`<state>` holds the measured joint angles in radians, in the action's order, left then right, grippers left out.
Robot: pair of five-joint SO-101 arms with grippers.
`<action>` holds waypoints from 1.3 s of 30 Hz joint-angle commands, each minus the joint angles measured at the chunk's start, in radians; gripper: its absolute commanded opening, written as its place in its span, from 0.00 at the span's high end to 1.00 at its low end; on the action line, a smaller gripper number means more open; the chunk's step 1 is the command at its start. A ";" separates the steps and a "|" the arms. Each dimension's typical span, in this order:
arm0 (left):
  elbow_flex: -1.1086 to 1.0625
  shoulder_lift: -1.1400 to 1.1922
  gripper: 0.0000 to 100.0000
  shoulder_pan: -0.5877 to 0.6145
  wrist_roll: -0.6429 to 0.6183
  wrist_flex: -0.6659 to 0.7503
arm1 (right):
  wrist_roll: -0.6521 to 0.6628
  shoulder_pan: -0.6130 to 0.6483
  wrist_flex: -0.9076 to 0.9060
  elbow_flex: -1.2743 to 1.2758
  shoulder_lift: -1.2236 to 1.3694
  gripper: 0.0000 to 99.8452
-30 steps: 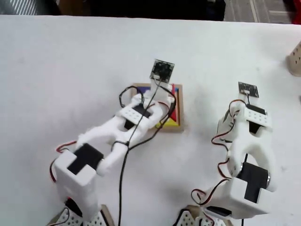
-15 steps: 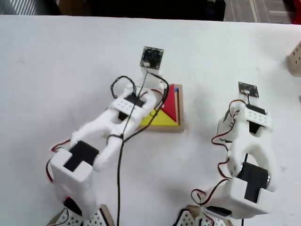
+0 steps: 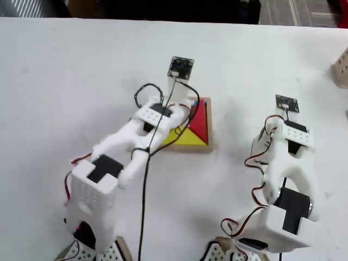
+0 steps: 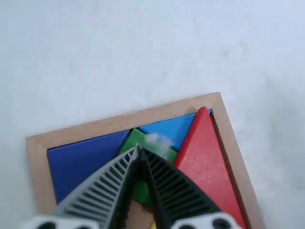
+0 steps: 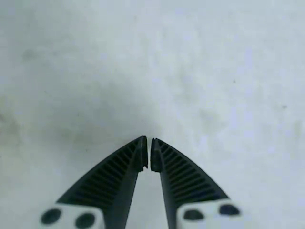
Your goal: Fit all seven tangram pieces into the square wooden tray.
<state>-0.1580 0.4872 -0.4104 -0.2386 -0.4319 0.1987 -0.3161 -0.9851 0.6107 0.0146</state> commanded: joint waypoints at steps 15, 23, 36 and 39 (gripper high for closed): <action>0.068 -0.019 0.98 -0.096 0.005 -0.071 | 0.014 -0.004 0.013 -0.008 -0.047 0.98; -0.069 -0.311 0.98 -0.064 0.014 -0.173 | 0.008 -0.004 0.033 -0.006 -0.053 0.98; -0.597 -0.915 0.98 0.133 0.021 -0.175 | -0.012 0.120 0.211 0.440 -0.650 0.98; -0.756 -1.030 0.98 0.214 0.106 -0.175 | 0.080 0.168 0.222 0.572 -0.865 0.98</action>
<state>-0.7595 -0.3690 -0.2923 -0.2171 -0.6038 0.2033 -0.1918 -0.7902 1.0940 -0.6268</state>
